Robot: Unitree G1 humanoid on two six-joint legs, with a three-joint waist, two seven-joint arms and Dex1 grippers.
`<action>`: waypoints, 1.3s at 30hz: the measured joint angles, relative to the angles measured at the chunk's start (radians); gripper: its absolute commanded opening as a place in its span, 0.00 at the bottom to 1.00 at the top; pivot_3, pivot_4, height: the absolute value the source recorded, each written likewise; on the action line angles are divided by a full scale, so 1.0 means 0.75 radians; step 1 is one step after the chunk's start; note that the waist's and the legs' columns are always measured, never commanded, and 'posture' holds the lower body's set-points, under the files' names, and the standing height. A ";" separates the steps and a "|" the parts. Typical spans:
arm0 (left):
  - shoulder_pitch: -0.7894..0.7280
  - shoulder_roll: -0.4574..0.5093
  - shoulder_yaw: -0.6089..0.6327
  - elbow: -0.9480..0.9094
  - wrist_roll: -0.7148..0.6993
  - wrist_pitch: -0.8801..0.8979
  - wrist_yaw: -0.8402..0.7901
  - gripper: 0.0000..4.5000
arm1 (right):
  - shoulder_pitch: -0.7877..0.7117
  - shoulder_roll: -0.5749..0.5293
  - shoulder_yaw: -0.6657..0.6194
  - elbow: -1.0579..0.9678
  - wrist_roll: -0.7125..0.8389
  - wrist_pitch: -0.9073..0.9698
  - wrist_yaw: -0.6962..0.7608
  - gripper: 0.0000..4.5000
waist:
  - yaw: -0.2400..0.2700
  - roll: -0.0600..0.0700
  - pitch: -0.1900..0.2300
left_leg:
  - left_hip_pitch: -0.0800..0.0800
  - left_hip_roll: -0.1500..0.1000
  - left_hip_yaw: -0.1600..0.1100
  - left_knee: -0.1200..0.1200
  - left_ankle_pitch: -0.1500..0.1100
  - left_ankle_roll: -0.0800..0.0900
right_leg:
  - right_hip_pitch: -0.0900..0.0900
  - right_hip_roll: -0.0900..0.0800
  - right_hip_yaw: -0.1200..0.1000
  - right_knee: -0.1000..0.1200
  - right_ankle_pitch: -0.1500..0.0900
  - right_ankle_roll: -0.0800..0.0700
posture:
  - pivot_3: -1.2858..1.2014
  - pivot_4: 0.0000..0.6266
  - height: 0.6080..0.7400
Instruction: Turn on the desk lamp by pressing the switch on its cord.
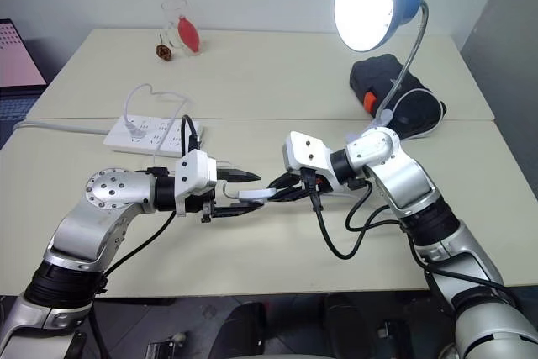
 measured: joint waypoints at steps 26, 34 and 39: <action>0.388 0.155 0.298 -0.239 -0.181 0.149 0.038 0.80 | -0.263 0.260 0.038 1.169 -0.417 -0.787 -0.237 0.51 | -0.001 0.000 0.000 | 0.002 0.000 0.000 0.000 0.000 0.000 | 0.001 0.000 0.000 0.001 0.000 -0.001 | 0.52 0.24 1.00; 0.411 0.183 0.316 -0.196 -0.090 0.112 0.087 0.80 | -0.159 0.042 -0.045 0.828 -0.375 -0.728 -0.122 0.87 | 0.008 0.001 0.001 | 0.000 0.000 0.000 -0.001 0.000 0.000 | 0.000 -0.001 0.000 0.000 -0.001 -0.001 | 0.52 0.24 1.00; 0.426 0.203 0.326 -0.197 -0.062 0.120 0.107 0.80 | -0.005 -0.127 -0.099 0.440 -0.277 -0.542 -0.003 0.87 | 0.007 0.001 0.001 | 0.000 0.000 0.000 -0.002 0.000 0.000 | 0.000 -0.001 0.000 0.000 -0.001 -0.002 | 0.52 0.24 1.00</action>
